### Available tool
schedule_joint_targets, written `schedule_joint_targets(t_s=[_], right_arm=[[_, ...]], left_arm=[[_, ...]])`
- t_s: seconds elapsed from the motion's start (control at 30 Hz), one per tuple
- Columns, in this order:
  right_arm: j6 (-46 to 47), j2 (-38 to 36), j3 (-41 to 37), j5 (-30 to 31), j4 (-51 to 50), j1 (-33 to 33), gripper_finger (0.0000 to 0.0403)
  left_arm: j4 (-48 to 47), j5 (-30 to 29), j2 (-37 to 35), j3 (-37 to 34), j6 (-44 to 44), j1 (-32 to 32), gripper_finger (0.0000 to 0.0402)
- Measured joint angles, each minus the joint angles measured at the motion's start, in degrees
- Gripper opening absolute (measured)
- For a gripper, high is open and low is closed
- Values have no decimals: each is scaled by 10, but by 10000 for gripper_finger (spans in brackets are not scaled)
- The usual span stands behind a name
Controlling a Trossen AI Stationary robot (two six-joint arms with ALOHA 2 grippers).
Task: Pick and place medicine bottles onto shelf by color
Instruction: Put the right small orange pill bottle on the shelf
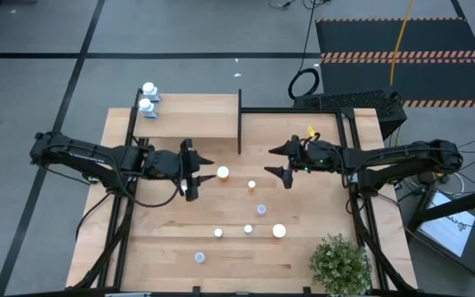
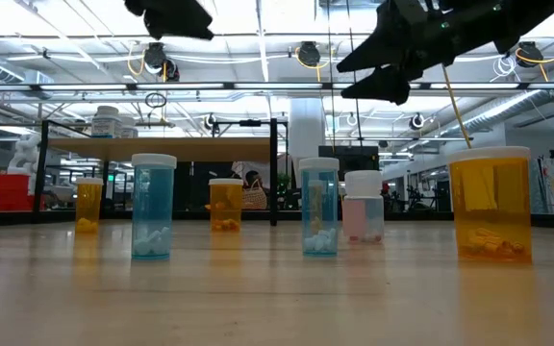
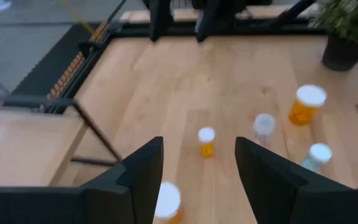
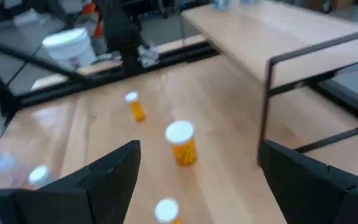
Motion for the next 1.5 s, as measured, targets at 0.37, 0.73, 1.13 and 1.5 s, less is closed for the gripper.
schedule_joint_targets(t_s=[0.37, 0.73, 1.13, 1.5], right_arm=[[3, 91, 0, -2, 88, 42, 322], [-25, 165, 16, -4, 98, 44, 322], [-89, 226, 18, -5, 93, 39, 285], [-66, 244, 18, -38, 101, 36, 279]], left_arm=[[47, 0, 5, -16, 30, -16, 196], [7, 2, 5, -16, 16, -16, 202], [28, 11, 5, -67, 55, -16, 187], [36, 11, 5, -69, 52, -16, 186]])
